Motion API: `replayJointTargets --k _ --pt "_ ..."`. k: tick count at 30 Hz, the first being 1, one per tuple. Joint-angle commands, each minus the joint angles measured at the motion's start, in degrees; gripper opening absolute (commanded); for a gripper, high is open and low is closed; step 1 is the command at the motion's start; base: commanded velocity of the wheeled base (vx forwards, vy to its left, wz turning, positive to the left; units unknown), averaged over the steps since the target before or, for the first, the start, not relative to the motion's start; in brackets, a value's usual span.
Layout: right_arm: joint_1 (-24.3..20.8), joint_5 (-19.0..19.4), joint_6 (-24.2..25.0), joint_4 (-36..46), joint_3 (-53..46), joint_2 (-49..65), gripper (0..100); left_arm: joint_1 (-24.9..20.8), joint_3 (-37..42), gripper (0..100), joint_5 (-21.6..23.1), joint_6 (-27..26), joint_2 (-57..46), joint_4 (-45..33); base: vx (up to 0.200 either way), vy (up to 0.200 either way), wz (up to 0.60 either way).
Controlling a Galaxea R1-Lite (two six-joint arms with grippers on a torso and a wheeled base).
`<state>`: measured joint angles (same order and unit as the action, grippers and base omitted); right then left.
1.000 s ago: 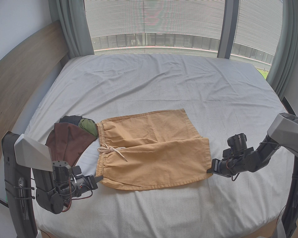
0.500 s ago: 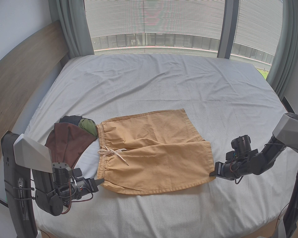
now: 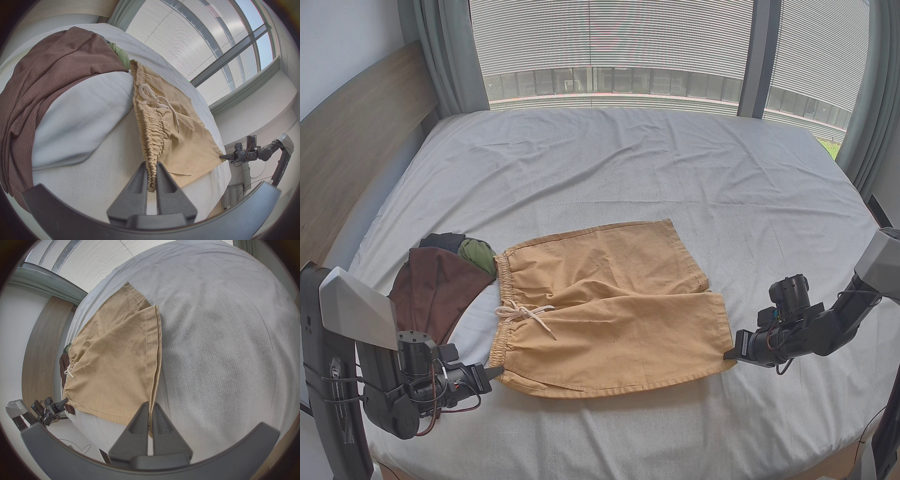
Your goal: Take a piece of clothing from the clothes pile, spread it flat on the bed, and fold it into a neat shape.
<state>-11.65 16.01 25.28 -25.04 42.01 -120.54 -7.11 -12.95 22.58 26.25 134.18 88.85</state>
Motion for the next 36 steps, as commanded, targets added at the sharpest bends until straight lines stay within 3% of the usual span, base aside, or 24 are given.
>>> replayJointTargets --k 1,15,19,36 --pt "-0.1 0.0 0.0 0.0 -0.4 0.8 0 0.0 0.4 0 0.0 -0.1 -0.4 0.0 0.0 0.0 0.0" --pt "-0.7 1.5 -1.0 0.0 -3.5 1.4 0 1.4 6.1 0 0.2 -0.6 -1.8 0.0 0.0 0.0 0.0" --pt "-0.1 1.6 -3.2 0.5 -5.0 4.0 0 3.2 6.9 0 1.5 -5.3 -1.2 -0.1 0.0 0.0 0.0" --pt "-0.1 1.6 -5.9 0.6 -11.6 7.4 0 2.7 12.9 0 3.0 -10.3 -1.0 -0.1 0.0 0.0 0.0"
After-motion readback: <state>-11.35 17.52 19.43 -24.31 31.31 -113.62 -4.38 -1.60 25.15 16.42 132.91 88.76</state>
